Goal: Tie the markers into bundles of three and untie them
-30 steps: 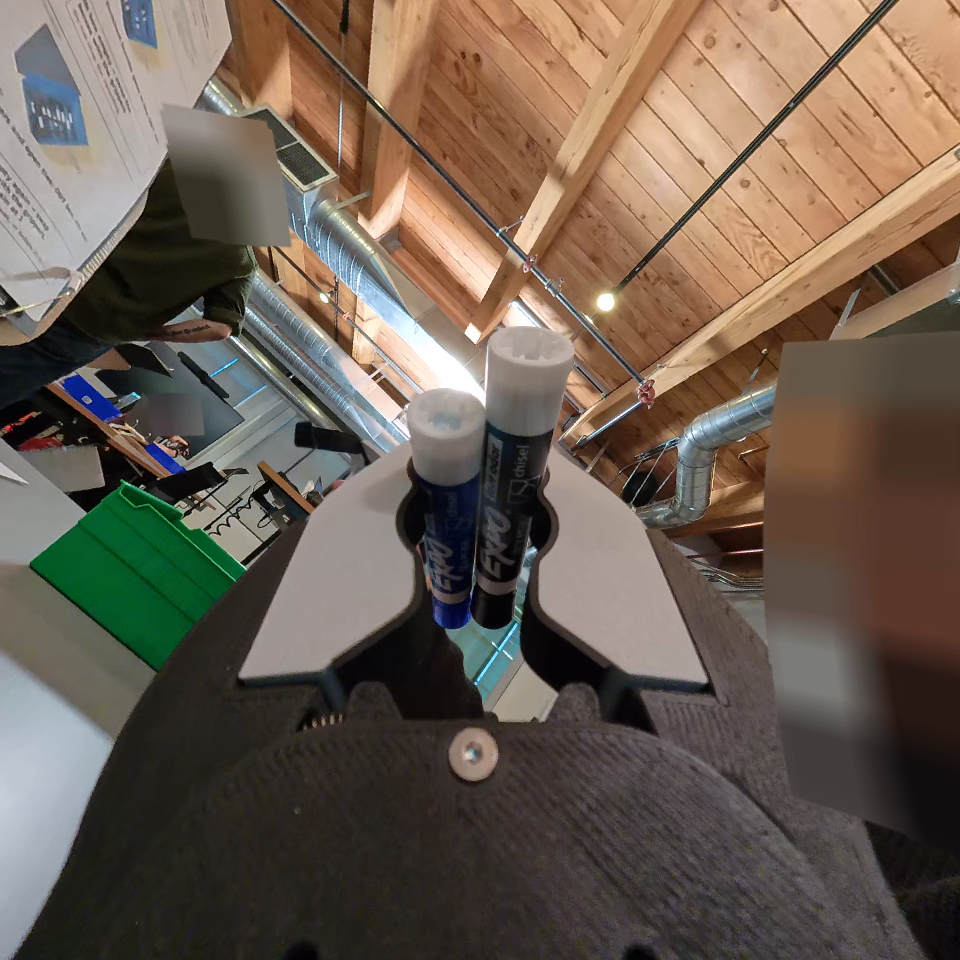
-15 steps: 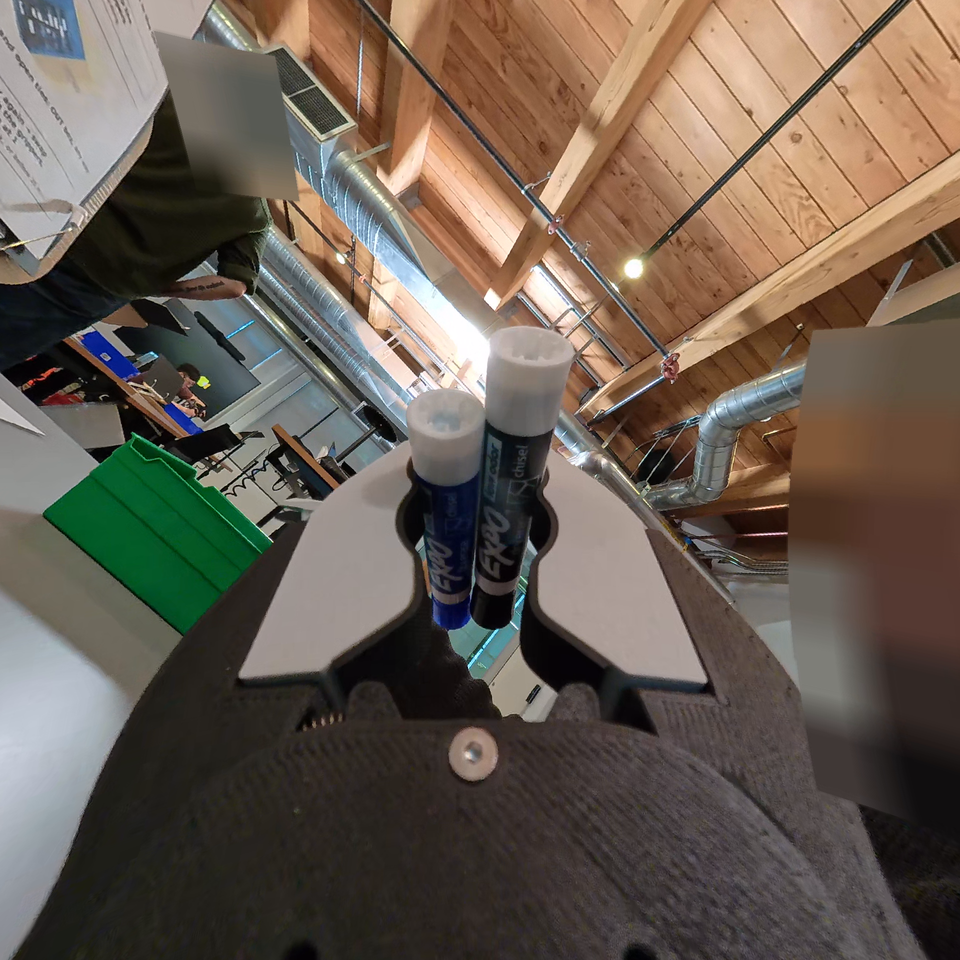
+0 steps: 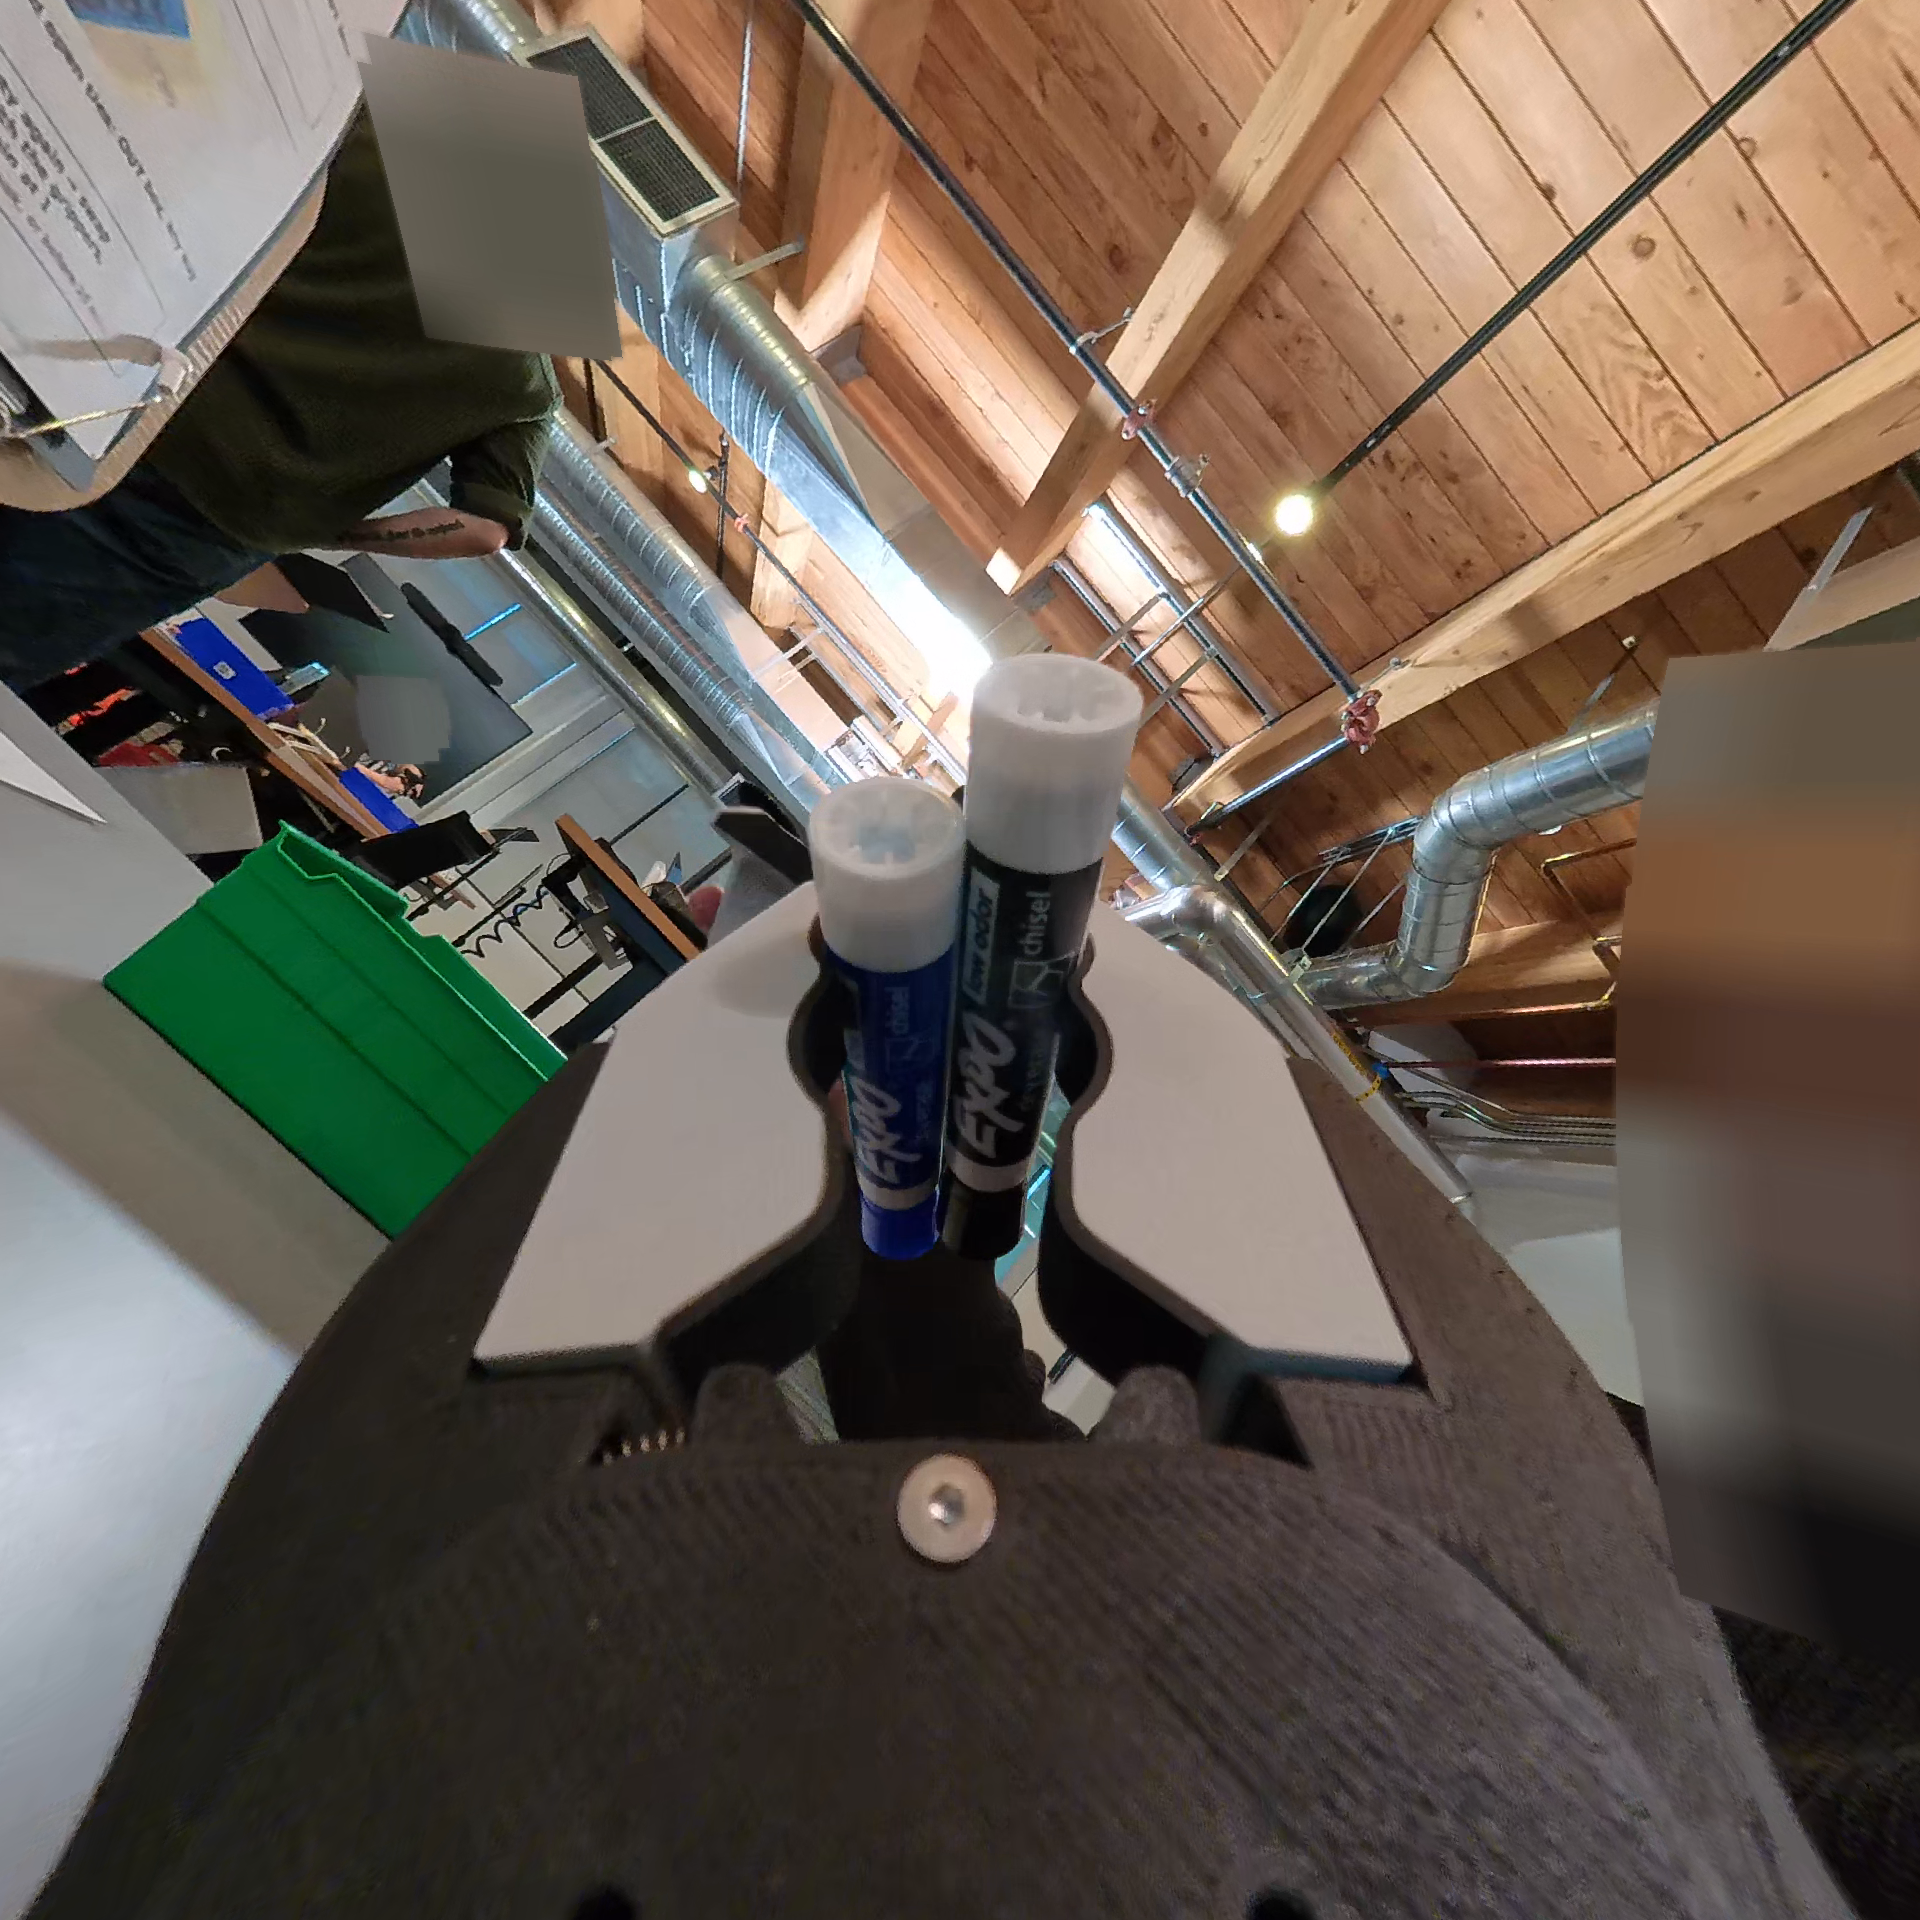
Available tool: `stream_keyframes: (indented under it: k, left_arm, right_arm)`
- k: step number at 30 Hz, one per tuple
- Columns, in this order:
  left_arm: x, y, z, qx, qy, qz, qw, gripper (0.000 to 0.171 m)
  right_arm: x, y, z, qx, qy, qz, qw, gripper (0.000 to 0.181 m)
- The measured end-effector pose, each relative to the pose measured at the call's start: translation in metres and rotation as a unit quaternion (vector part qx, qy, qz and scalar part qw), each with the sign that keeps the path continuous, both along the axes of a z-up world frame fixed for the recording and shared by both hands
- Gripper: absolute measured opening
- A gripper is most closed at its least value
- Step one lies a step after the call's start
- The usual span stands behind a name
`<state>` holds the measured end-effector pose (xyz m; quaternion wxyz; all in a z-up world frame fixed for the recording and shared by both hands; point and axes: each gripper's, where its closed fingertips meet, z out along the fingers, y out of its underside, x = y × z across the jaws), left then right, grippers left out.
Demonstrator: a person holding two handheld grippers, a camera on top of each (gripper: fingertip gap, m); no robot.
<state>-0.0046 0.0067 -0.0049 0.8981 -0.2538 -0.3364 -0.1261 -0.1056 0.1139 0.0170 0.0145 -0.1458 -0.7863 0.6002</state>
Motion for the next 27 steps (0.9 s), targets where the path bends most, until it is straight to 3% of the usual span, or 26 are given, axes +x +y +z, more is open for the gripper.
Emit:
stream_keyframes:
  k: [4, 7, 10, 14, 16, 21, 24, 27]
  left_arm:
    - [0.000, -0.006, 0.002, 0.004, 0.001, 0.007, 1.000, 0.039]
    - [0.000, -0.009, 0.002, 0.002, 0.000, 0.012, 1.000, 0.039]
    - [-0.003, -0.013, 0.000, 0.002, -0.007, 0.021, 1.000, 0.039]
    - [-0.012, -0.019, -0.009, -0.002, -0.043, 0.051, 0.998, 0.039]
    - [-0.019, -0.024, -0.016, 0.000, -0.070, 0.070, 0.995, 0.039]
    - [-0.025, -0.028, -0.026, 0.011, -0.102, 0.081, 0.991, 0.042]
    - [-0.024, -0.026, -0.025, 0.007, -0.103, 0.079, 0.992, 0.038]
    - [-0.025, -0.024, -0.027, 0.010, -0.109, 0.076, 0.991, 0.038]
  right_arm:
    - [0.090, -0.072, -0.035, -0.001, -0.131, 0.168, 0.977, 0.052]
    - [0.113, -0.090, -0.051, -0.003, -0.186, 0.202, 0.962, 0.056]
    - [0.107, -0.093, -0.045, -0.031, -0.174, 0.185, 0.967, 0.055]
    - [0.105, -0.085, -0.013, -0.088, -0.061, 0.173, 0.979, 0.047]
    - [0.108, -0.085, -0.011, -0.075, 0.028, 0.158, 0.984, 0.040]
    - [0.113, -0.098, -0.052, 0.064, 0.235, 0.124, 0.962, 0.041]
    - [0.114, -0.105, -0.070, 0.115, 0.307, 0.104, 0.939, 0.042]
    - [0.107, -0.106, -0.074, 0.142, 0.373, 0.070, 0.914, 0.029]
